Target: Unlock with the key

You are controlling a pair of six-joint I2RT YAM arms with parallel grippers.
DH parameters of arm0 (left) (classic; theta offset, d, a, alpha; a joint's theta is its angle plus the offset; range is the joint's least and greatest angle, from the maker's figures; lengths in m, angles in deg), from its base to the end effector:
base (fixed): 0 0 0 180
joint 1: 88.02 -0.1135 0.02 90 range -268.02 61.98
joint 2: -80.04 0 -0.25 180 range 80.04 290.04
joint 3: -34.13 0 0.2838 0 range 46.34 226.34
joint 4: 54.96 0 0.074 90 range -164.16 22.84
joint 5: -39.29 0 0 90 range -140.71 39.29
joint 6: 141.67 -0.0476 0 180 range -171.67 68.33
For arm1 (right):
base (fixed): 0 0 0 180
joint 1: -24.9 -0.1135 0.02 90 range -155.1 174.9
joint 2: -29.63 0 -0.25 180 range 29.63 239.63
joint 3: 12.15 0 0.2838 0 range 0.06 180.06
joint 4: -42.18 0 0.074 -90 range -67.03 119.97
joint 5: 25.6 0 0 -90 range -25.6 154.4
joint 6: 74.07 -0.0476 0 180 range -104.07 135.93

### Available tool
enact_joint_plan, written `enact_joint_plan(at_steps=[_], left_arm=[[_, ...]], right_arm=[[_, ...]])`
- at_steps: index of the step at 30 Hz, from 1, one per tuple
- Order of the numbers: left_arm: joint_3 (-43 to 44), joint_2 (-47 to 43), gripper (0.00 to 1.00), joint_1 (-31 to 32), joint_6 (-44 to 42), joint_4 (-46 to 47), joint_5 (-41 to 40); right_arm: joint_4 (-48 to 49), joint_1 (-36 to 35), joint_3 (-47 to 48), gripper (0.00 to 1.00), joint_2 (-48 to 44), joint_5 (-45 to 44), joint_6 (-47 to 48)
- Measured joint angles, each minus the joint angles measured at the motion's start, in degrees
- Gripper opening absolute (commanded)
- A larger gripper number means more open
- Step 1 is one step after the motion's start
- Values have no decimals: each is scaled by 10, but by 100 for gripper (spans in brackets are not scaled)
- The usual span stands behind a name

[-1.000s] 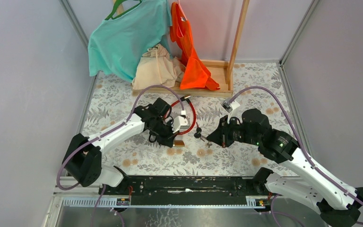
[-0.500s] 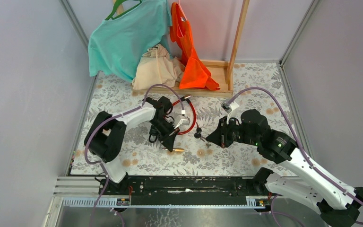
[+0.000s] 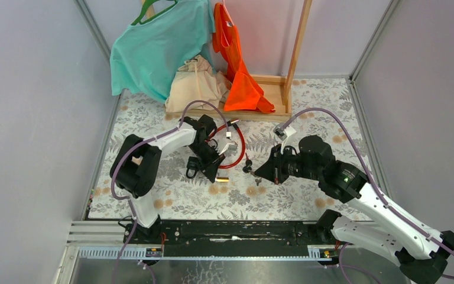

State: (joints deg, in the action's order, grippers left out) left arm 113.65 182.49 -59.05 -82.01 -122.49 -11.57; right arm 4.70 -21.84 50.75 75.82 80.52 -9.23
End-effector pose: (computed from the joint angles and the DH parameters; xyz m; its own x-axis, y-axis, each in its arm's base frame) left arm 0.2780 -0.1882 0.1361 -0.5675 0.7620 -0.3119 0.7623 0.3431 -0.5488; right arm 0.1485 0.1771 0.3331 -0.5930 -0.0342 -0.8044 -0.6910 0.5346 0.4866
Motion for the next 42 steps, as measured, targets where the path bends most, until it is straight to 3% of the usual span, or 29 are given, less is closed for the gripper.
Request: enact_joint_plan(at_steps=[9, 14, 15, 17, 19, 26, 30, 37, 42], left_arm=[[33, 33, 25, -29, -3, 3, -12], [34, 34, 33, -31, -5, 16, -33], [35, 34, 33, -31, -5, 20, -38], [41, 38, 19, -31, -5, 26, -48], [52, 46, 13, -31, -8, 29, -52], [76, 57, 34, -33, -40, 26, -49], [26, 13, 42, -20, -82, 28, -59], [-79, -54, 44, 46, -116, 43, -112], [-106, -55, 44, 51, -124, 76, -158]], right_arm=[[17, 0, 0, 0, 9, 16, 0], [20, 0, 0, 0, 15, 16, 0], [21, 0, 0, 0, 15, 16, 0], [23, 0, -1, 0, 15, 19, 0], [25, 0, -3, 0, 16, 22, 0], [29, 0, -4, 0, 23, 30, 0], [29, 0, -4, 0, 23, 30, 3], [29, 0, -4, 0, 23, 29, 5], [29, 0, -4, 0, 23, 28, 5]])
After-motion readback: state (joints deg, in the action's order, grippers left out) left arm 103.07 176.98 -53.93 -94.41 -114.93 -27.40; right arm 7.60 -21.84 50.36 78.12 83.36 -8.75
